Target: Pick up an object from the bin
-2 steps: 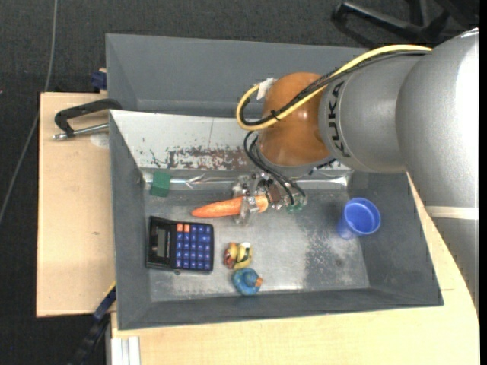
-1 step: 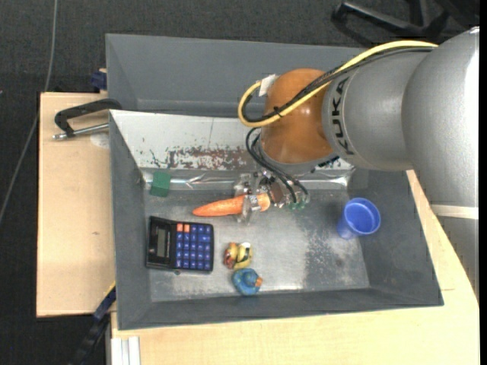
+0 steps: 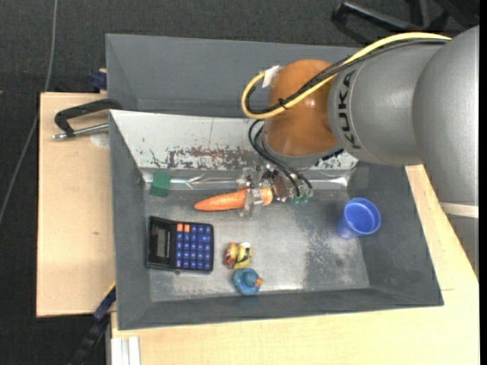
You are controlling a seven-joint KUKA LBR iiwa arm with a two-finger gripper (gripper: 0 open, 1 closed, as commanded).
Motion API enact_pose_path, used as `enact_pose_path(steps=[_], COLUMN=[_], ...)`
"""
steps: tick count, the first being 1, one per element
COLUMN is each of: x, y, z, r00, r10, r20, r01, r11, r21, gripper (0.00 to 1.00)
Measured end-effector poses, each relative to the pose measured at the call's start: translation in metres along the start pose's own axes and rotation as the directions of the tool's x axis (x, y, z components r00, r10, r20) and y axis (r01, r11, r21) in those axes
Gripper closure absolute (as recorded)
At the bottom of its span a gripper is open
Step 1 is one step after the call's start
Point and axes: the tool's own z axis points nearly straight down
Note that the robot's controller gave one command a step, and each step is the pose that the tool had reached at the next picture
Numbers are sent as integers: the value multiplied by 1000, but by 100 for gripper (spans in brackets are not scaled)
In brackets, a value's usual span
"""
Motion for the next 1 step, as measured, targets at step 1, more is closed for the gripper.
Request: enact_pose_path(steps=[1], x=[-1], y=[0], z=[-11], r00=[1000], r10=[0], r20=[3], r01=[0], r11=[1000], r21=[0], gripper=[100])
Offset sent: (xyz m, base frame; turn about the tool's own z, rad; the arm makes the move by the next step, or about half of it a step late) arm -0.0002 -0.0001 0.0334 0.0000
